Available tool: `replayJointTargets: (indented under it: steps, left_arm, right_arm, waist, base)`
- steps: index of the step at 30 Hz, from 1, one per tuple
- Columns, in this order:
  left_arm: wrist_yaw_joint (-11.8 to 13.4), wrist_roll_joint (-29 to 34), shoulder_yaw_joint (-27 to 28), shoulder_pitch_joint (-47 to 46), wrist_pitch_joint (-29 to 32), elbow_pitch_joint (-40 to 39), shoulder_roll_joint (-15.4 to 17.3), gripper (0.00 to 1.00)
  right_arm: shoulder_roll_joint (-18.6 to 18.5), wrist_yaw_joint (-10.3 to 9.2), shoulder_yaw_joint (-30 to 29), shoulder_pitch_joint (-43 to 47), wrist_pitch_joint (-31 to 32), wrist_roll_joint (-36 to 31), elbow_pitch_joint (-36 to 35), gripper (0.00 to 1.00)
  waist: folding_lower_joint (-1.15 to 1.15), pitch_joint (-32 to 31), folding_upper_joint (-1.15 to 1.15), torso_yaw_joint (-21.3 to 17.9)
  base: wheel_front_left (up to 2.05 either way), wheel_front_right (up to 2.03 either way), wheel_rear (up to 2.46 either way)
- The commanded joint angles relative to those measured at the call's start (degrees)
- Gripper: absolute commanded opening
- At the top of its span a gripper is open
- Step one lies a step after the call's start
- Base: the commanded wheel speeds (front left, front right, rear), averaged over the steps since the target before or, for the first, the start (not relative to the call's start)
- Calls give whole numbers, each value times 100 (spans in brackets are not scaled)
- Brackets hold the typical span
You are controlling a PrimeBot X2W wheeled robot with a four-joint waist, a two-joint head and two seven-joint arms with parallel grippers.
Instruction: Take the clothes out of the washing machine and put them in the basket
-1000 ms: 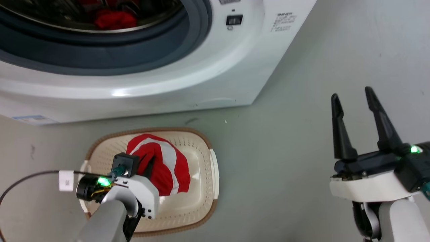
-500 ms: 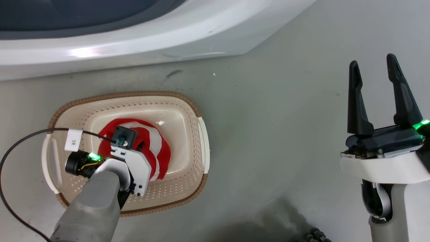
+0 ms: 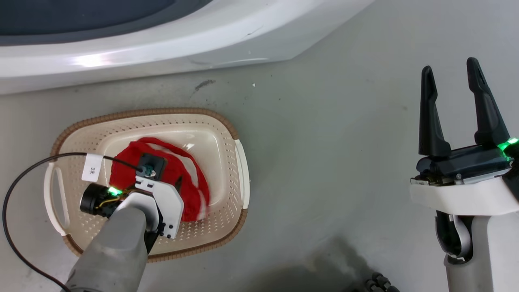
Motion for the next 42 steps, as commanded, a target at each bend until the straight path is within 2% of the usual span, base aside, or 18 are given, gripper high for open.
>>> replayJointTargets:
  steps: [1,11,24,35,42]
  left_arm:
    - [13,-55,17,103,-62,18,-21,100]
    - [221,-372,296,639,-566,-157,-199,100]
    - [669,-186,1019,2081,-577,-2341,-216,100]
    - [850,361,1953,3143,-574,-4317,-425,100]
    - [938,760,2489,3579,-574,-5433,-579,100]
  right_arm:
    - [10,-4,2,57,-14,45,28,100]
    - [10,-4,6,508,-14,-42,279,100]
    - [9,-4,11,1097,-14,-199,432,100]
    - [9,-4,44,1546,-14,-275,529,100]
    - [8,-4,86,1676,-14,-274,537,100]
  waist:
    - [-1,-178,0,-11]
    - [-1,-1159,0,146]
    - [-1,-2335,0,547]
    - [-1,-3100,0,790]
    - [-1,-3337,0,795]
  base:
    - [0,0,0]
    - [0,0,0]
    - [0,0,0]
    - [0,0,0]
    - [0,0,0]
